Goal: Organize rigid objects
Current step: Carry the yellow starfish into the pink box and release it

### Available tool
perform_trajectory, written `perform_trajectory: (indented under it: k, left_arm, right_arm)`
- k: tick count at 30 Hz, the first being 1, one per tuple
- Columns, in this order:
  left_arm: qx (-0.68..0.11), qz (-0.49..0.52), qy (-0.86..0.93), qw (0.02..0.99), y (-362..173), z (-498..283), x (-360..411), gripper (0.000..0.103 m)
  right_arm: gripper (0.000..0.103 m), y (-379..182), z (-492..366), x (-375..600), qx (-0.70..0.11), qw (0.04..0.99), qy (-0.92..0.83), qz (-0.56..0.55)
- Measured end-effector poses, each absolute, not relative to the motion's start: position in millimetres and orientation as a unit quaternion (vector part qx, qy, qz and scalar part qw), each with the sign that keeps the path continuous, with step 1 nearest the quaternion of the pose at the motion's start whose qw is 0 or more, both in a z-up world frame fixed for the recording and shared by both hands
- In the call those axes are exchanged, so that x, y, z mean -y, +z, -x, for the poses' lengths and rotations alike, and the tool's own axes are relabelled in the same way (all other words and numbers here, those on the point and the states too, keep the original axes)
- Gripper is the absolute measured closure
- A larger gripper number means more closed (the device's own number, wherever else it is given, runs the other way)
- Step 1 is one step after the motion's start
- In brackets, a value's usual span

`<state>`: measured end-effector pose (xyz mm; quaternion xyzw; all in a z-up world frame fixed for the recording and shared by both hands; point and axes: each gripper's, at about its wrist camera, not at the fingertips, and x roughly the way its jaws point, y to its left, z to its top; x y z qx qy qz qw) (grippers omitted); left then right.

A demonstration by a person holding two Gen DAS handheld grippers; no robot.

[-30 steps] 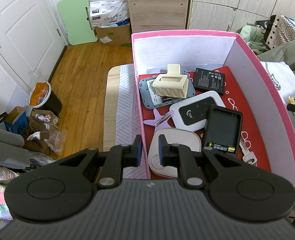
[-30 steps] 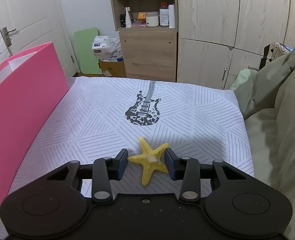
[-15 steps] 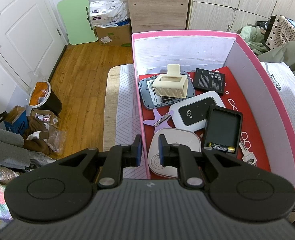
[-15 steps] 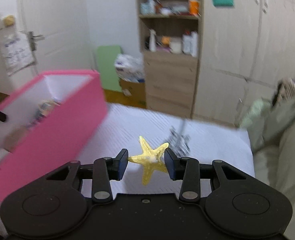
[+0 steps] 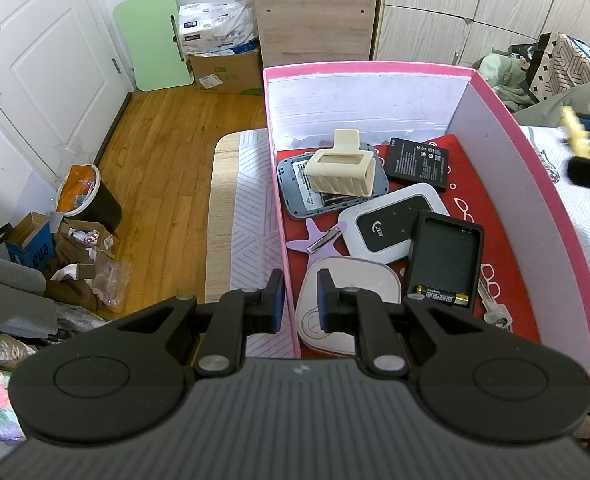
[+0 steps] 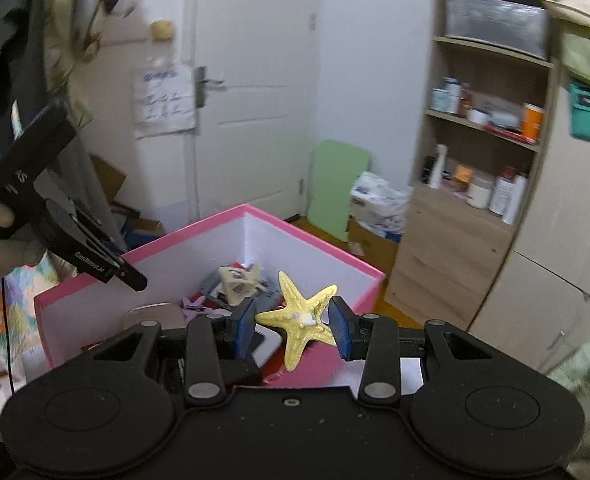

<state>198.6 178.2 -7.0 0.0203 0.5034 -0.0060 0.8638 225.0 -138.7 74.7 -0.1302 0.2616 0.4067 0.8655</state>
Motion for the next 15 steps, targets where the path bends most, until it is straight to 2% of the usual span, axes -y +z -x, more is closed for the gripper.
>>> perform_trajectory:
  k: [15]
  left_arm:
    - [-0.5,-0.018,-0.008,0.866,-8.2,-197.8,-179.6,0.089]
  right_arm:
    - [0.058,33.9,-262.2,56.1,-0.344,0.763,0.436,0.33]
